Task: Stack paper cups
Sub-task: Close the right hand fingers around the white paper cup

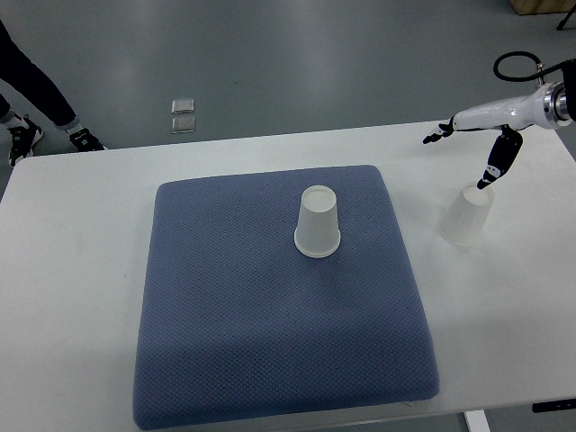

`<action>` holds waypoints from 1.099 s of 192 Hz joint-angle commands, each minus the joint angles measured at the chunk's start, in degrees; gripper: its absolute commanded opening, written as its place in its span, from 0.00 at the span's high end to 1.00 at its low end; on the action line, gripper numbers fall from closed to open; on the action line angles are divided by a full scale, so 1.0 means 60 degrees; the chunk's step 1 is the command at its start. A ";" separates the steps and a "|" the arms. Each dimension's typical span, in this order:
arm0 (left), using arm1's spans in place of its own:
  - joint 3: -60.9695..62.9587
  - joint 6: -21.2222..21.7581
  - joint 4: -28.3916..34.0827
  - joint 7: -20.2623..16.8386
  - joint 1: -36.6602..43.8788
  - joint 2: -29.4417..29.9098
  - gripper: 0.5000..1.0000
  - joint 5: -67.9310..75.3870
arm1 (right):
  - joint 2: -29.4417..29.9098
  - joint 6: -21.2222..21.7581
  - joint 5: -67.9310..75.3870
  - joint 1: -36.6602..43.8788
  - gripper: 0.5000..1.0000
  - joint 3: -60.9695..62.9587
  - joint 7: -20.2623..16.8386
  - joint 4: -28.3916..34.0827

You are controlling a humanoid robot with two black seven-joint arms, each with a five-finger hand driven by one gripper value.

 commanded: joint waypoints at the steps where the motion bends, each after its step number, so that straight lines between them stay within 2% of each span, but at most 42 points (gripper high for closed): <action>1: 0.0000 0.0011 0.0000 0.0000 0.0000 0.0000 0.00 0.0004 | 0.0009 -0.0444 -0.0375 -0.0202 0.11 -0.0349 0.0181 0.0000; 45: 0.0000 0.0011 0.0000 0.0000 0.0000 0.0000 0.00 0.0004 | 0.0009 -0.0605 -0.0566 -0.0539 0.11 -0.0437 0.0211 0.0014; 143: 0.0000 -0.0004 0.0000 0.0000 0.0000 0.0000 0.00 0.0004 | 0.0214 -0.2158 -0.0800 -0.1710 0.11 -0.0452 0.0123 -0.0601; 211: 0.0000 -0.0004 0.0000 0.0000 0.0000 0.0000 0.00 -0.0011 | 0.0551 -0.2436 -0.0815 -0.1828 0.12 -0.0452 0.0108 -0.1128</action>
